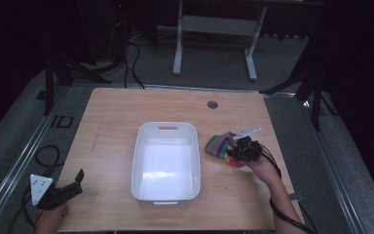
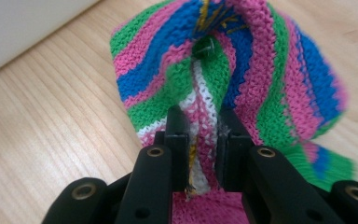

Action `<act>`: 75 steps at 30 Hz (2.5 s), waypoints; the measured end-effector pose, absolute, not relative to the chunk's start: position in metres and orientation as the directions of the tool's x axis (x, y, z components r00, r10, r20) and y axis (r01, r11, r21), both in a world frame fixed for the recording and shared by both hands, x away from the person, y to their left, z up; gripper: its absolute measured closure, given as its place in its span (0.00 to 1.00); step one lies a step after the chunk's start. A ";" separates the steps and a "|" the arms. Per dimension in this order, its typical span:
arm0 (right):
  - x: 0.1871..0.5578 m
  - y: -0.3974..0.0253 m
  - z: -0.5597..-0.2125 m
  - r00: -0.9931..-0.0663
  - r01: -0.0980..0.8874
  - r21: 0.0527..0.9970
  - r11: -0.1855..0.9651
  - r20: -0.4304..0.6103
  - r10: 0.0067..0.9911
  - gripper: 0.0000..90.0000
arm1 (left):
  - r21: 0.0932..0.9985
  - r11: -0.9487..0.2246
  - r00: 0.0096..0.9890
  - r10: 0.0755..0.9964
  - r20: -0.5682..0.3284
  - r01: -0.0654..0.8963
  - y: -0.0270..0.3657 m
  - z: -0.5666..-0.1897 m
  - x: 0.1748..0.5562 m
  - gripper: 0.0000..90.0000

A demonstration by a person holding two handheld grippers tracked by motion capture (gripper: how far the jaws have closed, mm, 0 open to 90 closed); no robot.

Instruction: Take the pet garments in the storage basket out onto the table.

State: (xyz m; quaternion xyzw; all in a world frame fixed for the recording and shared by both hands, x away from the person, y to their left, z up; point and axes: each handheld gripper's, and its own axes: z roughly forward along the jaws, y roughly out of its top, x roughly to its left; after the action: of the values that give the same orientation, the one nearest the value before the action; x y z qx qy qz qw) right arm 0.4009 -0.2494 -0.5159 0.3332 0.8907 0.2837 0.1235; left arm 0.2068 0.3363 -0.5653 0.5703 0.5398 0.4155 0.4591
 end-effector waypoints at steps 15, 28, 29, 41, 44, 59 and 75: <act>0.389 -0.255 -0.482 -0.749 0.485 0.635 0.601 -0.055 0.661 0.51 | 0.972 0.004 0.071 0.997 -0.022 0.234 0.336 -0.565 0.207 0.01; 0.370 -0.315 -0.476 -0.617 0.519 0.734 0.438 -0.033 0.786 0.26 | 0.972 0.003 0.069 0.997 -0.020 0.236 0.336 -0.565 0.207 0.01; 0.368 -0.319 -0.478 -0.604 0.524 0.739 0.424 -0.028 0.796 0.22 | 0.972 0.003 0.069 0.997 -0.020 0.236 0.336 -0.565 0.207 0.01; 0.346 -0.366 -0.514 -0.471 0.573 0.764 0.298 0.009 0.882 0.14 | 0.971 0.002 0.067 0.998 -0.018 0.237 0.336 -0.565 0.207 0.01; 0.337 -0.374 -0.523 -0.438 0.553 0.786 0.275 -0.006 0.899 0.14 | 0.971 0.002 0.067 0.998 -0.019 0.238 0.336 -0.565 0.207 0.01; 0.291 -0.390 -0.550 -0.265 0.454 0.876 0.162 -0.041 0.963 0.14 | 0.972 0.002 0.066 0.998 -0.018 0.236 0.335 -0.565 0.207 0.01; 0.266 -0.400 -0.554 -0.194 0.357 0.933 0.047 0.025 0.981 0.15 | 0.972 0.002 0.065 0.998 -0.018 0.236 0.335 -0.566 0.207 0.01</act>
State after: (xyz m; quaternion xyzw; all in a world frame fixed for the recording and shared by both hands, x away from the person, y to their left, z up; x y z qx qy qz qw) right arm 0.2658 -0.3995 -0.5543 0.5286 0.6327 0.4437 0.3512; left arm 0.2069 0.3353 -0.5655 0.5698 0.5414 0.4174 0.4560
